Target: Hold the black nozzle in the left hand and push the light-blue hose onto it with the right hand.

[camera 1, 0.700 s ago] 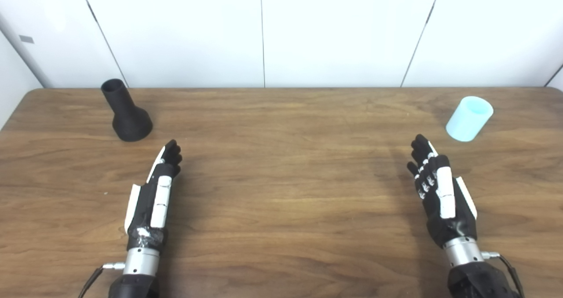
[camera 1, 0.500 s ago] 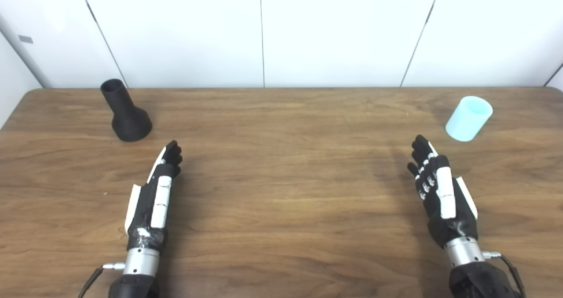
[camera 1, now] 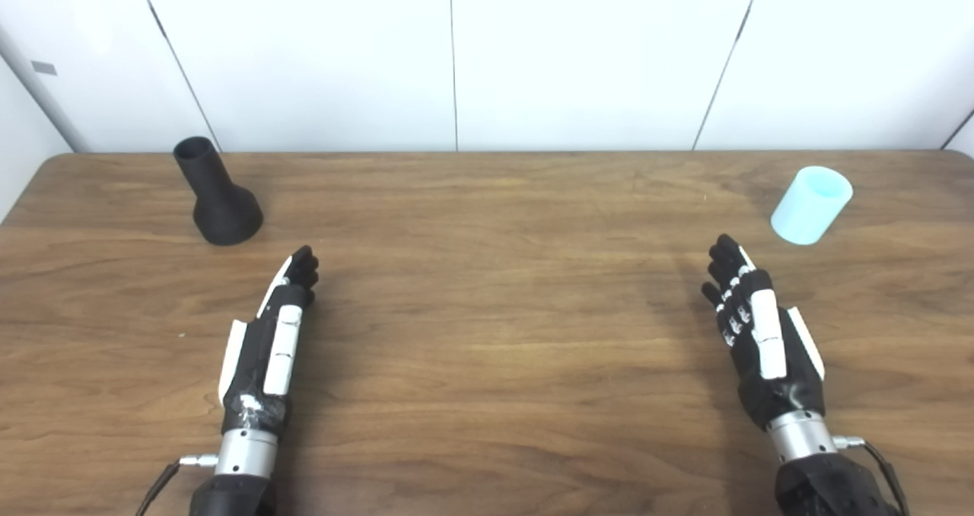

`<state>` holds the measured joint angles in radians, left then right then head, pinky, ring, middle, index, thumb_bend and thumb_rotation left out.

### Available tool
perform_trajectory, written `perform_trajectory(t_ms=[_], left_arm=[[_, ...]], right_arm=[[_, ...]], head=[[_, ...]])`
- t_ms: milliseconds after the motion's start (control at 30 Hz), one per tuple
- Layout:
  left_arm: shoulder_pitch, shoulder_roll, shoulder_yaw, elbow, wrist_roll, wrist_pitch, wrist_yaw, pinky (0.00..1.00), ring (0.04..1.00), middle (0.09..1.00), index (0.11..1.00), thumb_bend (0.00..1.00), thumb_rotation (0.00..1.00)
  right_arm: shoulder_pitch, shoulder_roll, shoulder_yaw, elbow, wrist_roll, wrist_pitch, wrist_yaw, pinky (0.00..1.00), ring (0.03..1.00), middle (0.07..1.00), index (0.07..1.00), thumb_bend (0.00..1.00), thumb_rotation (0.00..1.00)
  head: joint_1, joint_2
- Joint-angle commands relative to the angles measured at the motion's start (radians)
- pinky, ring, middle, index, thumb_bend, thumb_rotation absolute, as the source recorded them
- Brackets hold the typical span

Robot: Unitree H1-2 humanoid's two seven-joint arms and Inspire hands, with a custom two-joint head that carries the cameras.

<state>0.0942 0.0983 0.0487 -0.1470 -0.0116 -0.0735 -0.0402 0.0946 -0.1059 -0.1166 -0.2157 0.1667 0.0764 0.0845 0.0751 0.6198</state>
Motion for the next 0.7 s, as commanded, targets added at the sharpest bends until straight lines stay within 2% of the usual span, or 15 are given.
perform_trajectory(t_ms=[0,33,200,300,433,533,667], left_arm=[[0.032,-0.018,-0.011,0.038,0.008,-0.042,0.008,0.96,0.941,0.934,0.934,0.54,0.89],[0.035,-0.024,-0.013,0.045,0.018,-0.047,0.013,0.97,0.946,0.939,0.939,0.52,0.89],[0.038,-0.038,-0.029,0.081,0.056,-0.068,0.025,0.98,0.949,0.942,0.942,0.52,0.90],[0.038,-0.047,-0.040,0.090,0.082,-0.063,0.032,0.99,0.952,0.942,0.941,0.57,0.89],[0.025,-0.054,-0.049,0.141,0.092,-0.125,0.037,0.96,0.954,0.944,0.946,0.52,0.90],[0.016,-0.060,-0.048,0.176,0.091,-0.168,0.045,0.94,0.947,0.942,0.947,0.51,0.91],[0.012,-0.072,-0.044,0.191,0.111,-0.191,0.066,0.93,0.936,0.933,0.940,0.50,0.88]], right_arm=[[-0.001,-0.015,-0.006,-0.001,0.001,-0.055,0.009,0.98,0.981,0.962,0.953,0.57,0.96],[0.001,-0.019,-0.007,0.009,0.002,-0.067,0.014,0.99,0.991,0.972,0.964,0.56,0.98],[0.006,-0.037,-0.015,0.060,0.021,-0.117,0.033,1.00,1.000,0.985,0.973,0.53,0.97],[0.006,-0.051,-0.014,0.076,0.014,-0.128,0.039,1.00,1.000,0.982,0.976,0.54,1.00],[-0.001,-0.066,-0.012,0.110,0.027,-0.153,0.062,1.00,1.000,0.984,0.970,0.59,1.00],[-0.009,-0.069,-0.012,0.133,0.038,-0.174,0.074,0.99,0.992,0.971,0.957,0.60,0.99],[-0.016,-0.070,-0.010,0.139,0.037,-0.179,0.078,0.93,0.959,0.944,0.933,0.63,0.96]], head=[[0.021,-0.018],[0.044,-0.037],[0.137,-0.108],[0.182,-0.153],[0.216,-0.197],[0.219,-0.207],[0.214,-0.206]])
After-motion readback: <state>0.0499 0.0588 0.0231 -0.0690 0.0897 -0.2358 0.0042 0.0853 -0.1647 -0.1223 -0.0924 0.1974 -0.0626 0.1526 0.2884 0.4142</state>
